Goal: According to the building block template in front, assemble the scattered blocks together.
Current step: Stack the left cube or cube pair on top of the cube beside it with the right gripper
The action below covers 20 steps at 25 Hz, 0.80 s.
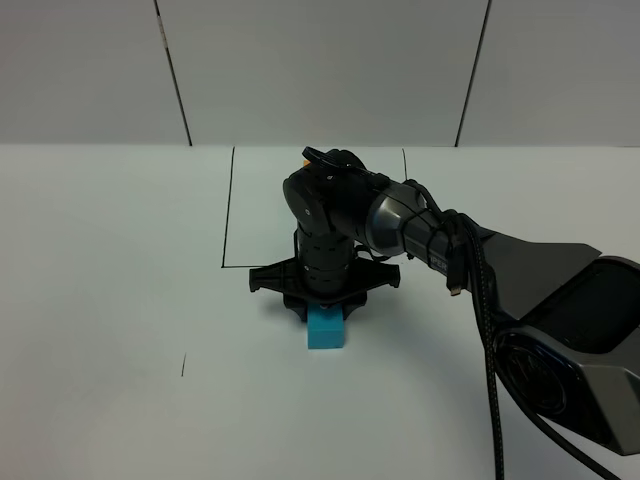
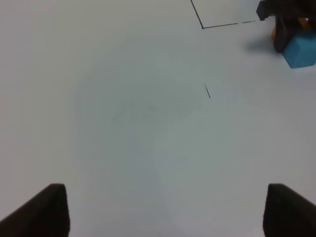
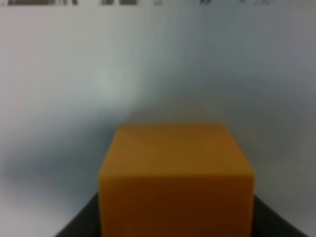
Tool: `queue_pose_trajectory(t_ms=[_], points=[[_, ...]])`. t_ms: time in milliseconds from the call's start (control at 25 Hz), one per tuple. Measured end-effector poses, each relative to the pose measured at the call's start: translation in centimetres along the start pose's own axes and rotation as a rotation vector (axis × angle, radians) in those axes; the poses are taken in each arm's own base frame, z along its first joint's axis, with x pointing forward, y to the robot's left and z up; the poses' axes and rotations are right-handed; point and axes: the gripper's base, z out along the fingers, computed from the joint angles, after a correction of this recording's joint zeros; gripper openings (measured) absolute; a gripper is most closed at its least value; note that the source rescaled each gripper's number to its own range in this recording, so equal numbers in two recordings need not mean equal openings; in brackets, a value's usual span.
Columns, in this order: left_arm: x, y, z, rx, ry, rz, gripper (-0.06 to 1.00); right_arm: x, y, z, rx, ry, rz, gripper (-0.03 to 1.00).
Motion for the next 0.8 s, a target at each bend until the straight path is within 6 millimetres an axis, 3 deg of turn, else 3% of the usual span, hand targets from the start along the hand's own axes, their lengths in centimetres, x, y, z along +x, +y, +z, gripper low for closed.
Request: queue_pose_trajectory(t_ms=[480,600,800], points=[[0.01,0.0,0.0,0.0,0.001,0.0,0.68,0.05,0.06,0.0,-0.007,0.005,-0.045,0.02],[0.01,0.0,0.0,0.0,0.001,0.0,0.68,0.03,0.2,0.01,-0.022,0.003,-0.038,0.2],[0.01,0.0,0.0,0.0,0.001,0.0,0.68,0.03,0.31,-0.01,-0.029,0.0,-0.036,0.72]])
